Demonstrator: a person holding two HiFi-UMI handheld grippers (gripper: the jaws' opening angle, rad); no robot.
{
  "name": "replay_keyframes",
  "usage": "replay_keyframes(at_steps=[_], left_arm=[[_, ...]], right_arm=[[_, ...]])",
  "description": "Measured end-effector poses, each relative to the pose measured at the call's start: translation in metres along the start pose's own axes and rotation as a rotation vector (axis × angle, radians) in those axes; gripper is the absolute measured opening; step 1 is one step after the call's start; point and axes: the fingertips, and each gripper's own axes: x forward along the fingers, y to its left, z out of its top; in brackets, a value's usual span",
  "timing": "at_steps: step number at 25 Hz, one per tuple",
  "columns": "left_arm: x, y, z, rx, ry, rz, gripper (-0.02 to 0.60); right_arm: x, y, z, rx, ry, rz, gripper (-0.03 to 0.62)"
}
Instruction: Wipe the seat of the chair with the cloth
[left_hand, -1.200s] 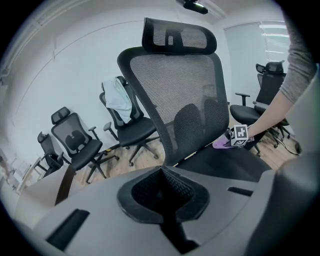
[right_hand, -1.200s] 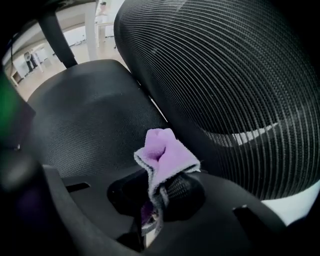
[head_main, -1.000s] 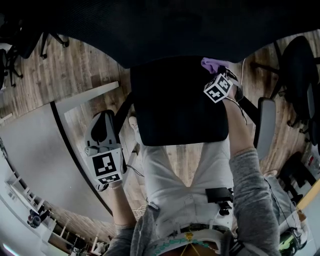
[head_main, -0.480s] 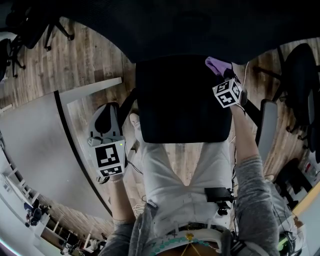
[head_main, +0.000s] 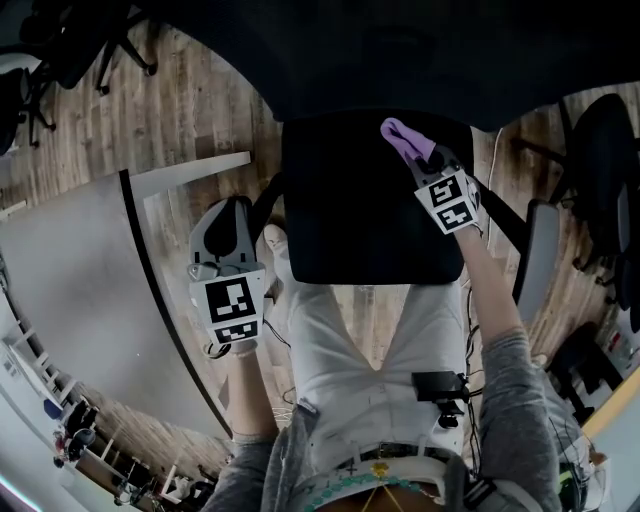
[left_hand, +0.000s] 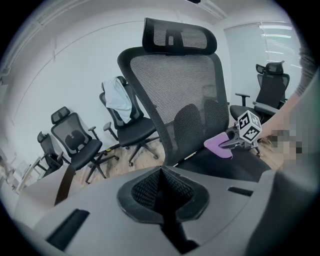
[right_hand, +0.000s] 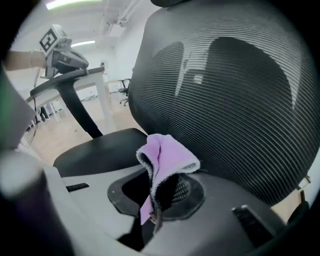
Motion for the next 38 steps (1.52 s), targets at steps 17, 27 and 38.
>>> replay_keyframes(at_steps=[17,27,38], left_arm=[[0.001,-0.002,-0.002,-0.008,0.004,-0.005,0.003],[0.001,-0.004,0.0,-0.011,-0.002,-0.015,0.002],[0.0,-0.003,-0.002,-0.006,0.0,-0.011,0.002]], right_arm=[[0.081,0.173,0.085,-0.184,-0.022,0.328,0.048],[0.136,0.19,0.057,-0.181,0.13,0.303,0.048],[0.142,0.194,0.051,-0.183,0.096,0.299,0.048]])
